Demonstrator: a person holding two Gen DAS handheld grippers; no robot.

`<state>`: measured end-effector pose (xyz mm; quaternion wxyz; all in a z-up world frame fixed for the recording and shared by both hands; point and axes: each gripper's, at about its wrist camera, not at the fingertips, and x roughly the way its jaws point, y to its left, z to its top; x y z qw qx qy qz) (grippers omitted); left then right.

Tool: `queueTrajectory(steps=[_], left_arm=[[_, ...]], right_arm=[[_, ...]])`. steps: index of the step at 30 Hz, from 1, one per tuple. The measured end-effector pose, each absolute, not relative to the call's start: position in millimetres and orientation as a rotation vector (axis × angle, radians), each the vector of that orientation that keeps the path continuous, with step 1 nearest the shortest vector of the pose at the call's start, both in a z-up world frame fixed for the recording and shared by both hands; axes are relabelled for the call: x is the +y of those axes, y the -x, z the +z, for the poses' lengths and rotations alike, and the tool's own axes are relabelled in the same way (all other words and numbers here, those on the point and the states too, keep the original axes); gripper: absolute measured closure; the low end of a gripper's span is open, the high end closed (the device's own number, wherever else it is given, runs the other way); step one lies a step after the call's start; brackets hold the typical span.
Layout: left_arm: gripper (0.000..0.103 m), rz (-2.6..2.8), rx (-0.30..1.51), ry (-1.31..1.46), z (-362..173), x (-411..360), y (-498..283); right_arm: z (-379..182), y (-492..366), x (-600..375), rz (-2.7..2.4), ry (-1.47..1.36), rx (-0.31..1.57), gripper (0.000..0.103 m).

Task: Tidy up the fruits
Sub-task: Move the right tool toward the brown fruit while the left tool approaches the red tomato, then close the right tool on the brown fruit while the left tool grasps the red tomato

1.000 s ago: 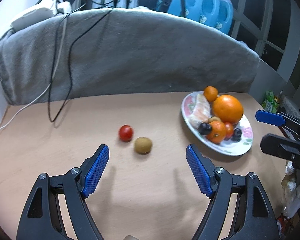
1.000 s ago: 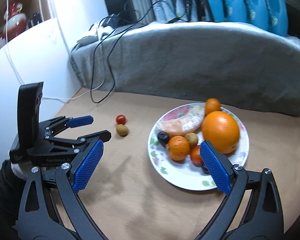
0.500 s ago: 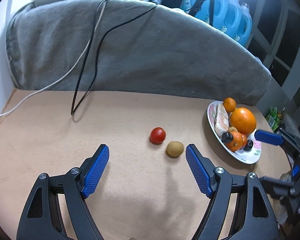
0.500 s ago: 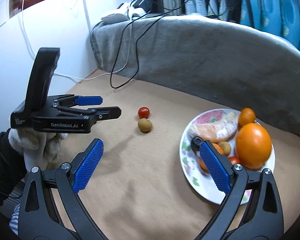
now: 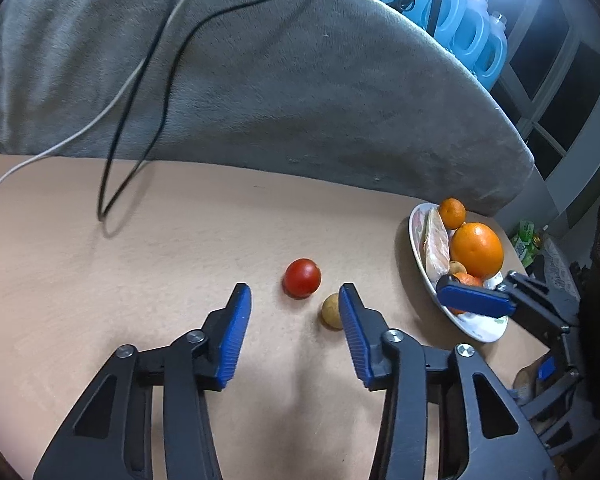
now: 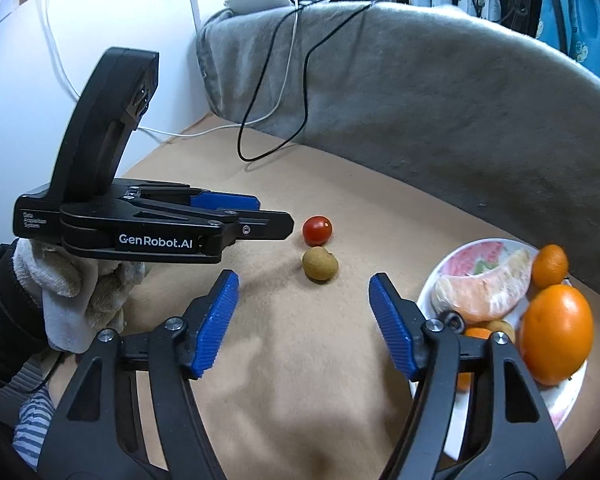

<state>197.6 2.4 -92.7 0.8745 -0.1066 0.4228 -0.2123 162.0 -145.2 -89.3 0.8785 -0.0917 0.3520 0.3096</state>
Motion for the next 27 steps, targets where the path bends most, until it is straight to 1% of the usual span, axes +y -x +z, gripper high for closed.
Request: queueTrajectory(steps=[1, 3, 5, 9, 12, 24, 27], left_arm=[[0.062, -0.449, 0.885, 0.225, -93.1, 2.1, -199.4], [0.064, -0.46, 0.891, 0.231, -94.5, 1.4, -202.7], [0.064, -0.467, 0.9, 0.238, -97.1, 0.3, -206.7], [0.066, -0.478, 0.914, 0.245, -100.0, -1.2, -211.7], [0.067, -0.483, 0.918, 0.25, -100.6, -0.3, -214.3], [0.069, -0.498, 0.944, 0.271, -107.5, 1.7, -221.3], [0.071, -0.501, 0.947, 0.271, -108.9, -0.1, -222.5]], right_arm=[[-91.0, -164.9, -143.7, 0.645, 0.191, 0.741, 0.033], [-94.4, -169.9, -141.0, 0.645, 0.191, 0.753, 0.043], [-98.0, -174.6, -138.2, 0.65, 0.191, 0.769, 0.047], [-103.3, -182.8, -133.3, 0.648, 0.196, 0.784, 0.049], [-106.5, -190.1, -129.4, 0.638, 0.204, 0.793, 0.052], [-116.8, -208.8, -120.8, 0.623, 0.209, 0.823, 0.053], [-119.1, -210.9, -119.9, 0.62, 0.213, 0.831, 0.056]])
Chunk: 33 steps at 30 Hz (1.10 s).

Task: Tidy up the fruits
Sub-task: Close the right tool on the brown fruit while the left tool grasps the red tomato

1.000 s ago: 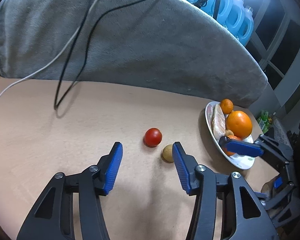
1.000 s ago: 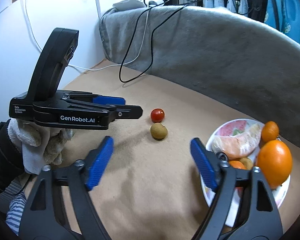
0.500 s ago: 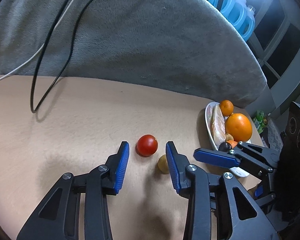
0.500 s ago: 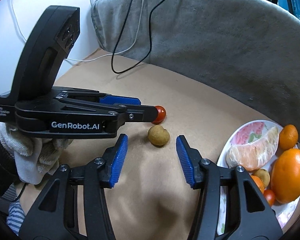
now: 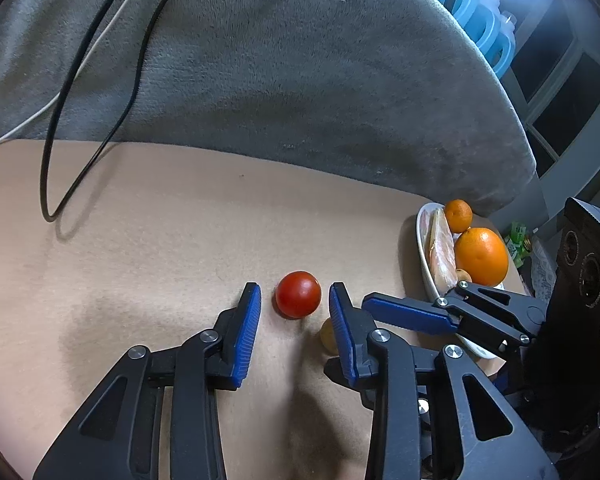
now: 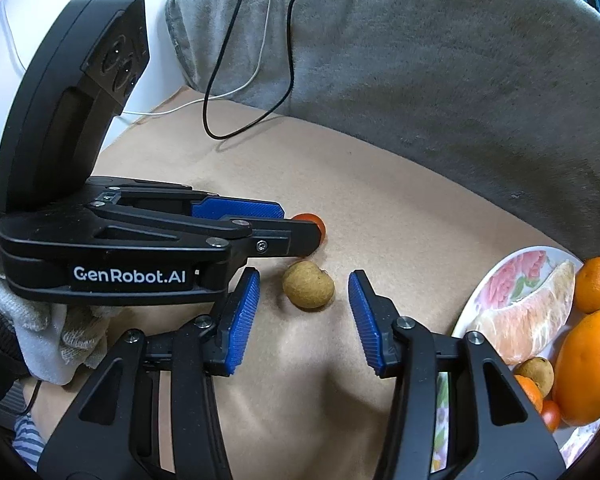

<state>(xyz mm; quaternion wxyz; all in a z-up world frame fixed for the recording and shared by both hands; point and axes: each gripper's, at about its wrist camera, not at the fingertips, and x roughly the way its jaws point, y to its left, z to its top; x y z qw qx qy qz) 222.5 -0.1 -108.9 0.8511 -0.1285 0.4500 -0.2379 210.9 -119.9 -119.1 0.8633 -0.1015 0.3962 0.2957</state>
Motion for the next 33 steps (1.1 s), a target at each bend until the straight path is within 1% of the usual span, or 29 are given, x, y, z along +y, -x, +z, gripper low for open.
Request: queueTrajectory(steps=[7, 9, 13, 17, 20, 33], left_arm=[[0.079, -0.505, 0.951, 0.269, -111.7, -2.2, -224.5], [0.079, -0.505, 0.949, 0.271, -112.3, -0.9, -225.0], [0.08, -0.506, 0.947, 0.273, -113.7, -1.7, -225.6], [0.081, -0.504, 0.944, 0.273, -114.4, -6.9, -226.6], [0.081, -0.502, 0.941, 0.274, -114.7, -6.5, -226.0], [0.082, -0.479, 0.913, 0.268, -106.3, -6.8, -220.6]], right_arm=[[-124.9, -216.0, -117.5, 0.614, 0.218, 0.848, 0.057], [-127.3, -218.2, -116.5, 0.612, 0.218, 0.854, 0.062], [-129.7, -220.5, -114.6, 0.614, 0.223, 0.859, 0.063], [-131.2, -220.0, -113.8, 0.612, 0.236, 0.861, 0.07], [-131.7, -221.8, -113.6, 0.61, 0.237, 0.86, 0.073], [-128.2, -216.2, -114.4, 0.635, 0.236, 0.859, 0.073]])
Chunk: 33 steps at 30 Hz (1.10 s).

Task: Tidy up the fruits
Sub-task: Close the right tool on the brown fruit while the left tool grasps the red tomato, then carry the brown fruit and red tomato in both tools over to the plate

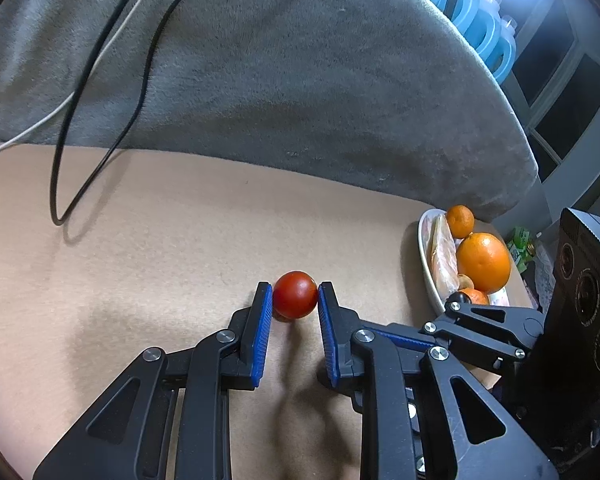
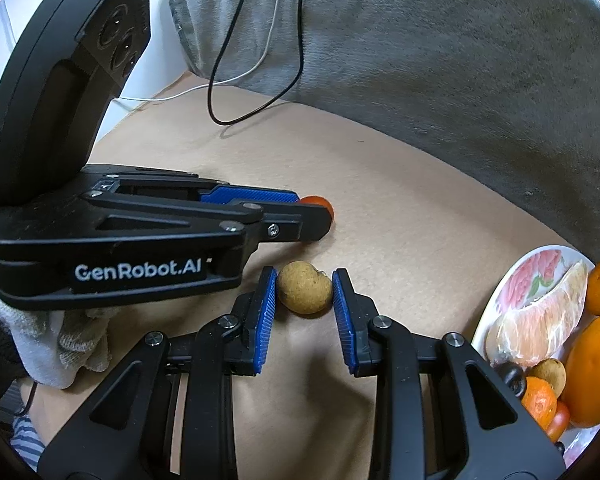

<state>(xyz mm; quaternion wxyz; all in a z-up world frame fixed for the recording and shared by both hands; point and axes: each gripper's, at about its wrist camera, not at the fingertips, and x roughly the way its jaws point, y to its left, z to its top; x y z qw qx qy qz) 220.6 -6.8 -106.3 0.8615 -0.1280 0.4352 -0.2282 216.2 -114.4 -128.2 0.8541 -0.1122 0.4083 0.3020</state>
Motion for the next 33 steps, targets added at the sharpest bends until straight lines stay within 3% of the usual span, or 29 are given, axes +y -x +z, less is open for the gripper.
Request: queueTrajectory(steps=[33], left_arm=[[0.082, -0.512, 0.818, 0.205, -59.0, -49.6, -184.8]], right_arm=[[-81.1, -153.7, -151.5, 0.658, 0.183, 0.765, 0.073]])
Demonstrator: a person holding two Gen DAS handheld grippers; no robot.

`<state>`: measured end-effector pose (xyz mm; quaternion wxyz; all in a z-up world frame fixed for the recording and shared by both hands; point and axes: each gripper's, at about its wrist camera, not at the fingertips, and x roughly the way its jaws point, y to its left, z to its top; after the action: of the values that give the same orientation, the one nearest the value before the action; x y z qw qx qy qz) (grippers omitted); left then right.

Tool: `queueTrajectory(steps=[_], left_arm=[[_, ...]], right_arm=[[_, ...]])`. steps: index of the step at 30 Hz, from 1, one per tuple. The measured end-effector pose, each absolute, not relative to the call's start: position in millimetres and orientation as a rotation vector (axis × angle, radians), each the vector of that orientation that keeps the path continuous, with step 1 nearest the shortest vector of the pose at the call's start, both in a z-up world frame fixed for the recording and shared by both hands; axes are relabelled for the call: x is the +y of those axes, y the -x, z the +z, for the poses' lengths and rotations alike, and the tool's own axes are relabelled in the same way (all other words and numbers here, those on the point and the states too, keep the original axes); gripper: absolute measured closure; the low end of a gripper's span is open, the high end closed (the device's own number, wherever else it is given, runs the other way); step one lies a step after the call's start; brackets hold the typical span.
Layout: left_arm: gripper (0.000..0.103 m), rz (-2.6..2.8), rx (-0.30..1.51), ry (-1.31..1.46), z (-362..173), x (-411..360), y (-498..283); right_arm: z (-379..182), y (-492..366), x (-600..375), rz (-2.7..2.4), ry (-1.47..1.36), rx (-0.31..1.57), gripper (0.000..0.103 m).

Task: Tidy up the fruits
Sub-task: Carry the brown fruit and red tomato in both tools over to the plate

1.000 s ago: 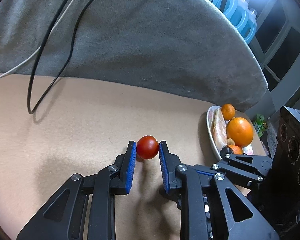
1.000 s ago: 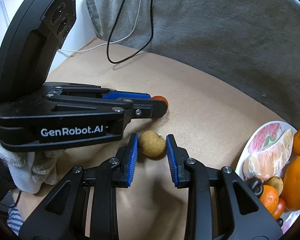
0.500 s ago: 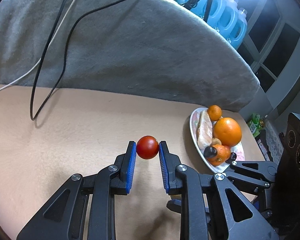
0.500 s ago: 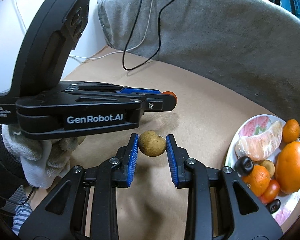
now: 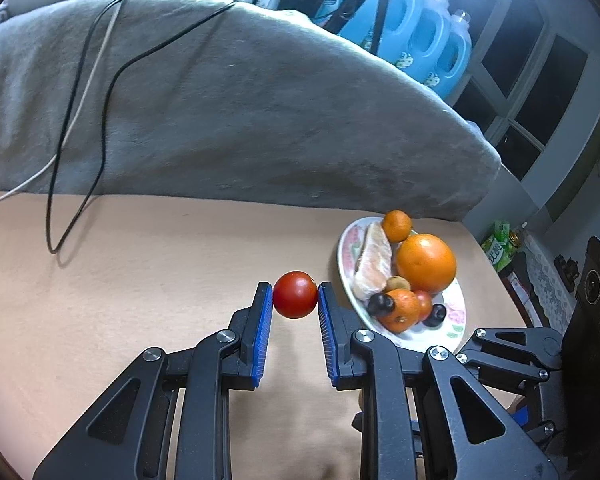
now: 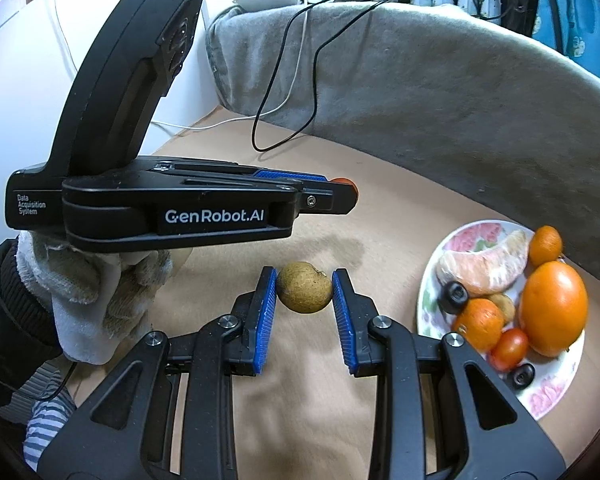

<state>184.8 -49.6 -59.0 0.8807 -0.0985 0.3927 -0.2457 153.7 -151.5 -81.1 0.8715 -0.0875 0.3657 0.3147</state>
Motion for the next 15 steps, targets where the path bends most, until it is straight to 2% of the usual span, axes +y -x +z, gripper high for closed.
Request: queueTrajectory(steps=[15], left_arm=[[0.082, -0.565, 0.806, 0.175, -51.2, -86.5, -182.4]], right_arm=[[-71.8, -130.9, -216.9, 0.568, 0.102, 0.74, 0.073]])
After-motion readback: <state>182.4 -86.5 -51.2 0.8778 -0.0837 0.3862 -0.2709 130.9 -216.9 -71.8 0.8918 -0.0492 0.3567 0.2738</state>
